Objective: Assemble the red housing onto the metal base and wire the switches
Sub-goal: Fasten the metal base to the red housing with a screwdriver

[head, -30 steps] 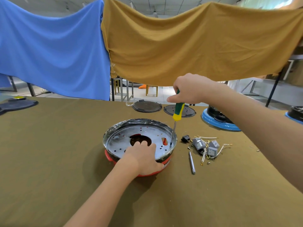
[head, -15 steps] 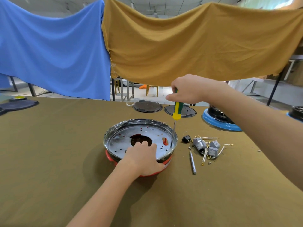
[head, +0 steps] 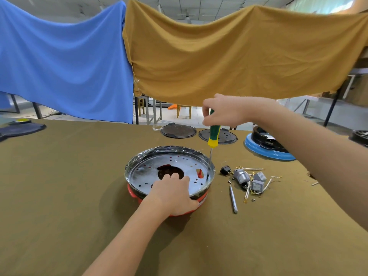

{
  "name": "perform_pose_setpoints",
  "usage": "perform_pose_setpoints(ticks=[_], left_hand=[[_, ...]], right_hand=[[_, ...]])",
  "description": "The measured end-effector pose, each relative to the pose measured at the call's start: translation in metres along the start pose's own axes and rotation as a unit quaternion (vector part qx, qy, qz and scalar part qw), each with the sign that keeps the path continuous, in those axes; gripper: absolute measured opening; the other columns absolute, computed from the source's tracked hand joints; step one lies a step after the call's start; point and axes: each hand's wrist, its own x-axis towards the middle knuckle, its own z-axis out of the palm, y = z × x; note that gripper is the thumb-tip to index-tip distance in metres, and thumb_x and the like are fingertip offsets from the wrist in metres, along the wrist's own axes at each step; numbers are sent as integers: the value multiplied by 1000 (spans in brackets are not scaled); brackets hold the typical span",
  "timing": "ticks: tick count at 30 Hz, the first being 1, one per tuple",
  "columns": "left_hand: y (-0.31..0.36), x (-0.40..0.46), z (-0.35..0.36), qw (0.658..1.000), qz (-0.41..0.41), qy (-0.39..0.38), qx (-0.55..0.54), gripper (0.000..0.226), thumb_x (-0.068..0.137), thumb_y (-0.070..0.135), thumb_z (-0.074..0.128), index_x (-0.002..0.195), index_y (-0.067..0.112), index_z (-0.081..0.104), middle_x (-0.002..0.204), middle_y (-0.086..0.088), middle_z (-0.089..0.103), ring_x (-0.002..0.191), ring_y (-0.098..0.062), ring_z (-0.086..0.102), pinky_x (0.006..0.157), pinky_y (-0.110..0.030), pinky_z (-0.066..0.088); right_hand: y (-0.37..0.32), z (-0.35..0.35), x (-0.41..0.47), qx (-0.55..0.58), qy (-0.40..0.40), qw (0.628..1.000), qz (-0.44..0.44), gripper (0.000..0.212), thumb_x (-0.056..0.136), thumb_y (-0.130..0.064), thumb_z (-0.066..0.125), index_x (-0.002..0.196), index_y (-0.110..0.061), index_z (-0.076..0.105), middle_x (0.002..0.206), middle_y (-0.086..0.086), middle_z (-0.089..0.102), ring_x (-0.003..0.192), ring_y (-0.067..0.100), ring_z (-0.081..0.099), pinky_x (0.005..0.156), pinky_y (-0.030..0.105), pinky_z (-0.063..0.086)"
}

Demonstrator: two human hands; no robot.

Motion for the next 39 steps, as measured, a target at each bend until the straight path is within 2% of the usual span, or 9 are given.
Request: perform_pose_setpoints(ticks=[3, 7, 12, 17, 21, 27, 33, 36, 39], left_hand=[[1, -1, -2, 1000, -4, -1, -6, 70, 86, 68, 45, 135, 18, 41, 123, -8, 48, 114, -28, 46, 88, -40, 44], [1, -3, -4, 1000, -4, -1, -12, 66, 85, 68, 46, 126, 16, 46, 119, -8, 49, 110, -28, 47, 91, -43, 47], [1, -3, -5, 1000, -2, 1, -17, 63, 85, 67, 48, 122, 16, 47, 118, -8, 50, 99, -24, 43, 91, -43, 48], [0, -4, -5, 1000, 1, 5, -21, 71, 84, 71, 45, 132, 19, 45, 121, -7, 50, 110, -27, 47, 92, -43, 47], [1, -3, -3, 1000, -2, 11, -8, 70, 85, 69, 46, 134, 18, 44, 119, -7, 49, 111, -27, 47, 91, -42, 47], [2, -2, -1, 1000, -6, 13, -9, 69, 85, 67, 48, 134, 18, 43, 119, -7, 49, 111, -26, 47, 89, -41, 48], [1, -2, 1, 1000, -6, 16, -15, 68, 85, 66, 49, 134, 18, 43, 119, -6, 49, 111, -26, 47, 86, -39, 47], [1, 0, 2, 1000, -8, 15, -15, 67, 85, 65, 49, 134, 19, 43, 118, -6, 48, 110, -25, 47, 84, -39, 46], [1, 1, 1, 1000, -8, 8, -12, 68, 85, 65, 49, 135, 19, 42, 121, -6, 48, 112, -26, 46, 86, -39, 46]], right_hand=[[4, -3, -5, 76, -2, 997, -30, 14, 93, -23, 63, 103, -21, 53, 93, 0, 57, 63, 16, 61, 47, 19, 46], [2, -2, -2, -17, 31, 999, 1, 24, 88, -37, 69, 92, -15, 59, 79, 3, 65, 62, 22, 66, 49, 26, 46], [-6, 8, 4, -103, 96, 990, 18, 37, 90, -47, 60, 84, -12, 55, 73, 3, 56, 60, 20, 51, 52, 29, 41], [2, 0, -5, 88, -7, 996, -24, 22, 94, -31, 61, 109, -22, 48, 96, 1, 48, 66, 17, 53, 52, 24, 46], [5, 5, -7, 55, 62, 995, -47, 19, 89, -36, 69, 93, -28, 53, 82, -4, 53, 66, 13, 50, 58, 26, 39], [-3, 20, 0, 16, 129, 991, 3, 40, 87, -53, 65, 84, -15, 50, 73, 1, 54, 60, 18, 48, 53, 28, 38], [5, 3, -6, 183, 10, 982, -36, 22, 94, -35, 62, 111, -24, 53, 90, -2, 55, 68, 15, 50, 51, 21, 43], [4, 11, -6, 129, 75, 988, -43, 15, 93, -39, 63, 96, -26, 57, 80, -5, 59, 64, 14, 54, 53, 23, 41], [-2, 20, -2, 18, 146, 989, 19, 32, 94, -45, 58, 84, -15, 53, 71, 2, 56, 57, 17, 50, 50, 29, 36]])
